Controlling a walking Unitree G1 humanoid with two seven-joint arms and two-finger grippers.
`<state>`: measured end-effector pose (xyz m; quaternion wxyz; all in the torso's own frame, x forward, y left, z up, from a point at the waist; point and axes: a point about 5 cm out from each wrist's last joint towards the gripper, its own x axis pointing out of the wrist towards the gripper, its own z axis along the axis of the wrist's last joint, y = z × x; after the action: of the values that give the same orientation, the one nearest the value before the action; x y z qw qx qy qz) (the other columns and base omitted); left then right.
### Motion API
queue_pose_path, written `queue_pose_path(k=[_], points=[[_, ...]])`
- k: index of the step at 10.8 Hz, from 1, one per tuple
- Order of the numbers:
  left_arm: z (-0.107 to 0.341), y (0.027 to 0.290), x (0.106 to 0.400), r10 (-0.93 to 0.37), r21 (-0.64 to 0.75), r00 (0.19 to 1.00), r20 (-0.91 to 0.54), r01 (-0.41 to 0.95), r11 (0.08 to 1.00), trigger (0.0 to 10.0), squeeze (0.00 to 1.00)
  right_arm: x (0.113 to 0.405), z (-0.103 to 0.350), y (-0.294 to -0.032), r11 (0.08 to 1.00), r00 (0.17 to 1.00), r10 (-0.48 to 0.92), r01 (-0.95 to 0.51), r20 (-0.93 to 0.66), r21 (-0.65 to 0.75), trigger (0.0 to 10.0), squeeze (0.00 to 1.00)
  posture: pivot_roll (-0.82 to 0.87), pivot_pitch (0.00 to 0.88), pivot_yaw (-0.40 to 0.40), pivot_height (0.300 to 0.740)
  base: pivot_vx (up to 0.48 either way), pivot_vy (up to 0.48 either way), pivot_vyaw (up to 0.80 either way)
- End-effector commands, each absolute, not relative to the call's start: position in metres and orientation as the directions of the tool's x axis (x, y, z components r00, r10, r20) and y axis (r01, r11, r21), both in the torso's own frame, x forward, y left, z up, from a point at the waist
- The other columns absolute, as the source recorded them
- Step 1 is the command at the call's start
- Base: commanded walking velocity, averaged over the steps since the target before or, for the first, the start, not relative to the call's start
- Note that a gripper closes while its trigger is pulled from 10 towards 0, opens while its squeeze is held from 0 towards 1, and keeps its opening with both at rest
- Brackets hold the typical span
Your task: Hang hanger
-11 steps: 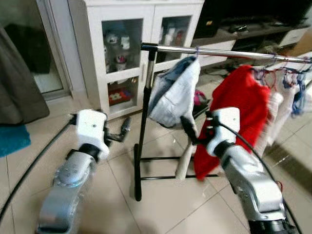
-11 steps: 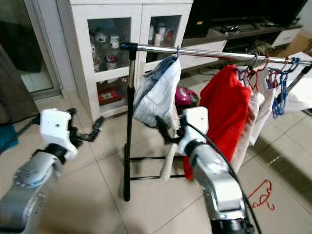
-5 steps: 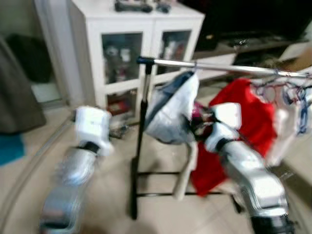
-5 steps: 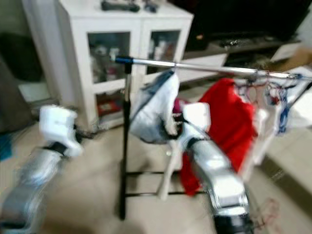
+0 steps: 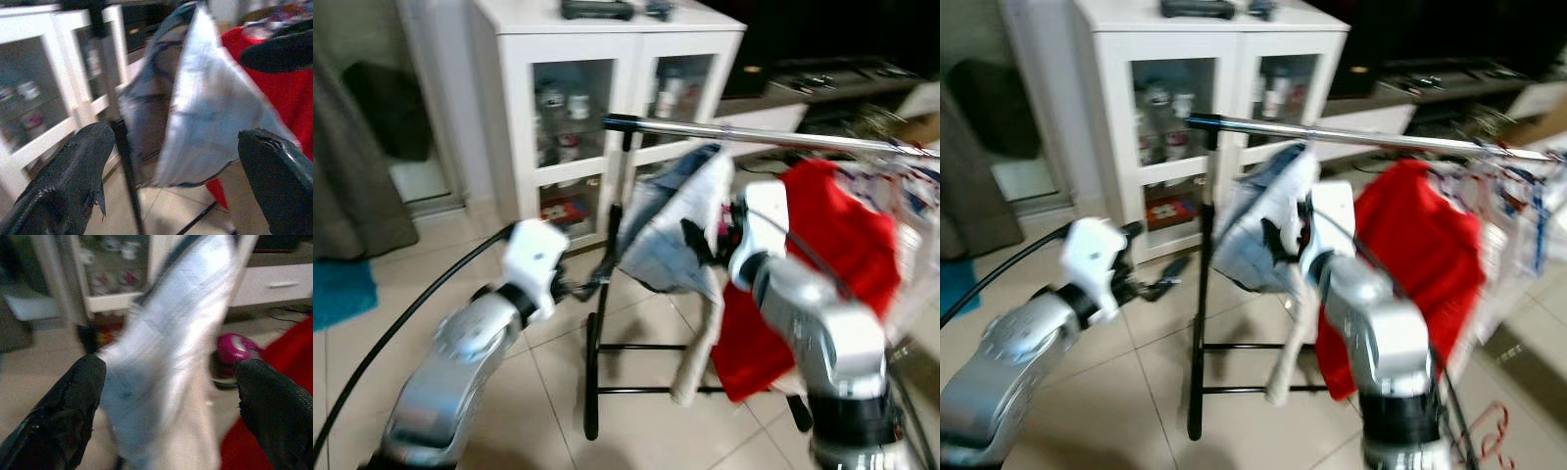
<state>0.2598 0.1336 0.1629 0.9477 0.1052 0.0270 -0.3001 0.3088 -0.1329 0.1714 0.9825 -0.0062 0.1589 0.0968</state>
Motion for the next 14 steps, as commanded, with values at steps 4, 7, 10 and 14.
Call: queue_pose_path(k=[4,7,10,14], points=[[0.166,0.125,0.268,-0.682,0.191,0.7,-0.213,0.714,0.674,10.0,0.0,0.328,0.2,-0.16,0.99,0.897,0.142,-0.131,-0.418,0.056,10.0,0.0,0.05,0.0,-0.079,0.74,0.0,0.0,0.0],[0.178,0.12,0.276,-0.712,0.189,0.662,-0.233,0.749,0.635,10.0,0.0,0.325,0.213,-0.18,0.979,0.81,0.196,-0.199,-0.553,0.055,10.0,0.83,0.02,0.013,-0.078,0.74,0.0,0.0,0.0],[0.176,0.114,0.274,-0.754,0.155,0.584,-0.301,0.81,0.566,10.0,0.0,0.319,0.207,-0.17,0.948,0.708,0.295,-0.3,-0.642,0.105,10.0,0.85,0.01,0.036,-0.087,0.74,0.0,0.0,0.0],[0.182,0.11,0.278,-0.759,0.167,0.57,-0.313,0.82,0.547,10.0,0.0,0.321,0.203,-0.151,0.93,0.668,0.325,-0.353,-0.669,0.099,10.0,1.0,0.01,0.04,-0.124,0.74,0.0,0.0,0.0]])
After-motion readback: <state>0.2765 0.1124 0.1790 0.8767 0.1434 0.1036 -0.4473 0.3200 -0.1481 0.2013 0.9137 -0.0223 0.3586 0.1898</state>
